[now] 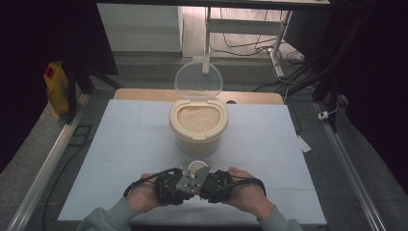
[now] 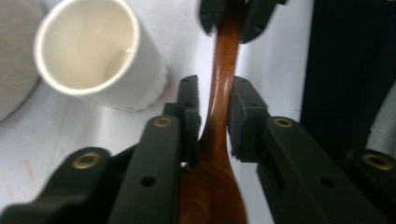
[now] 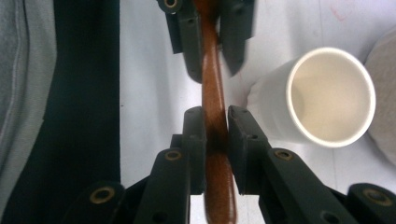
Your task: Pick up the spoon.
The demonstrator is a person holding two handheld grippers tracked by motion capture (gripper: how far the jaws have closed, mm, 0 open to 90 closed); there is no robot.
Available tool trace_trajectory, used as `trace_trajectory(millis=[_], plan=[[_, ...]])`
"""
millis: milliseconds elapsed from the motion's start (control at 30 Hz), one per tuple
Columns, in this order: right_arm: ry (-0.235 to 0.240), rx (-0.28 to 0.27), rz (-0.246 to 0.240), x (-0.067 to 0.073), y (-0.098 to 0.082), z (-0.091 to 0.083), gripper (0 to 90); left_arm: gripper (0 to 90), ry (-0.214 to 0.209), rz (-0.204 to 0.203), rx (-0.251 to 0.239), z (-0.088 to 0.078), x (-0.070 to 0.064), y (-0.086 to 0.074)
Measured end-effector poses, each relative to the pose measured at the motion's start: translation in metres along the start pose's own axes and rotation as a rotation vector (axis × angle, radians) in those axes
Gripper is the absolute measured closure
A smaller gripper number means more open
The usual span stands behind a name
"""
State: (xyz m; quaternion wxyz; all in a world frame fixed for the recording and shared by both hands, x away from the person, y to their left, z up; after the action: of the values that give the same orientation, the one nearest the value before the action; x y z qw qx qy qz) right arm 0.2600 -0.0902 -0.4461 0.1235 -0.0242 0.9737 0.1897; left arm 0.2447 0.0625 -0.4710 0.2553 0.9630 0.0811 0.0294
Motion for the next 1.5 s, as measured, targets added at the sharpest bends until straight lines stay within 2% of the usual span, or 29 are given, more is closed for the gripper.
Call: trace_trajectory(millis=[100, 167, 200, 233, 267, 333, 367, 433, 467, 500, 533, 567, 600, 633, 667, 700, 767, 800, 1000, 1033, 1067, 1133, 1267, 1433, 1500], plan=[[-0.012, -0.011, 0.008, -0.002, -0.001, -0.003, 74.4, 78.6, 0.014, -0.008, -0.005, 0.001, -0.001, 0.0], [-0.034, -0.055, 0.046, -0.005, -0.003, -0.005, 68.1, 78.8, 0.036, -0.015, -0.018, -0.002, 0.001, -0.002], [-0.053, -0.077, 0.094, -0.006, -0.005, -0.008, 65.2, 78.8, 0.042, -0.016, -0.03, -0.004, 0.003, -0.003], [-0.074, -0.116, 0.117, -0.009, -0.008, -0.012, 63.2, 78.9, 0.042, -0.016, -0.03, -0.004, 0.003, -0.003], [-0.087, -0.149, 0.165, -0.011, -0.011, -0.017, 60.7, 78.9, 0.059, -0.028, -0.057, -0.009, 0.004, -0.005], [-0.126, -0.257, 0.258, -0.015, -0.018, -0.026, 56.4, 78.9, 0.081, -0.04, -0.088, -0.014, 0.006, -0.007], [-0.158, -0.293, 0.301, -0.017, -0.021, -0.03, 54.4, 78.9, 0.081, -0.04, -0.088, -0.014, 0.006, -0.007], [-0.213, -0.358, 0.385, -0.021, -0.03, -0.037, 51.6, 78.9, 0.119, -0.06, -0.135, -0.02, 0.008, -0.009], [-0.213, -0.358, 0.385, -0.021, -0.03, -0.037, 51.6, 78.9, 0.119, -0.06, -0.135, -0.02, 0.008, -0.009], [-0.229, -0.424, 0.485, -0.023, -0.04, -0.042, 48.7, 78.9, 0.132, -0.068, -0.152, -0.021, 0.008, -0.01], [-0.233, -0.448, 0.53, -0.024, -0.044, -0.044, 47.3, 79.0, 0.149, -0.083, -0.182, -0.024, 0.01, -0.011], [-0.233, -0.448, 0.53, -0.024, -0.044, -0.044, 47.3, 79.0, 0.149, -0.083, -0.182, -0.024, 0.01, -0.011], [-0.237, -0.475, 0.566, -0.025, -0.049, -0.044, 46.9, 79.0, 0.161, -0.091, -0.197, -0.025, 0.01, -0.012], [-0.235, -0.517, 0.623, -0.026, -0.056, -0.043, 45.9, 78.9, 0.168, -0.094, -0.207, -0.027, 0.011, -0.012], [-0.235, -0.517, 0.623, -0.026, -0.056, -0.043, 45.9, 78.9, 0.179, -0.096, -0.218, -0.028, 0.011, -0.012], [-0.218, -0.552, 0.672, -0.025, -0.061, -0.039, 44.3, 79.0, 0.189, -0.104, -0.235, -0.029, 0.011, -0.012], [-0.213, -0.562, 0.689, -0.025, -0.061, -0.038, 43.2, 79.0, 0.199, -0.109, -0.25, -0.03, 0.011, -0.012], [-0.195, -0.579, 0.714, -0.024, -0.062, -0.032, 42.7, 78.9, 0.203, -0.113, -0.257, -0.031, 0.012, -0.013], [-0.179, -0.615, 0.727, -0.021, -0.057, -0.024, 44.4, 78.9, 0.216, -0.122, -0.28, -0.031, 0.011, -0.013], [-0.164, -0.64, 0.754, -0.022, -0.057, -0.022, 46.4, 78.9, 0.221, -0.121, -0.284, -0.03, 0.011, -0.012], [-0.164, -0.64, 0.754, -0.022, -0.057, -0.022, 46.4, 78.9, 0.22, -0.121, -0.285, -0.03, 0.011, -0.012], [-0.144, -0.675, 0.78, -0.023, -0.057, -0.019, 51.2, 78.9, 0.224, -0.121, -0.291, -0.029, 0.01, -0.012], [-0.147, -0.696, 0.784, -0.022, -0.055, -0.018, 56.1, 78.9, 0.228, -0.116, -0.291, -0.027, 0.009, -0.011], [-0.12, -0.763, 0.81, -0.023, -0.053, -0.02, 65.3, 79.0, 0.231, -0.111, -0.28, -0.025, 0.009, -0.01], [-0.122, -0.772, 0.81, -0.022, -0.052, -0.021, 67.4, 79.0, 0.234, -0.109, -0.276, -0.024, 0.008, -0.01]])
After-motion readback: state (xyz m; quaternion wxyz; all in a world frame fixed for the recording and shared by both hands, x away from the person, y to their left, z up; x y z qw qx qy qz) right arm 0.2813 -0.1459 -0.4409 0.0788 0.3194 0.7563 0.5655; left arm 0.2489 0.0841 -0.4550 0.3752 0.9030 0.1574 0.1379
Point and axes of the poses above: each handheld gripper's, and its own axes: z roughly forward along the jaws, y roughly out of its top, x roughly to its left, the point moved 1 cm from there along z, roughly forward along the jaws, and after that the axes turned 5 degrees about -y, right-handed, at the moved point
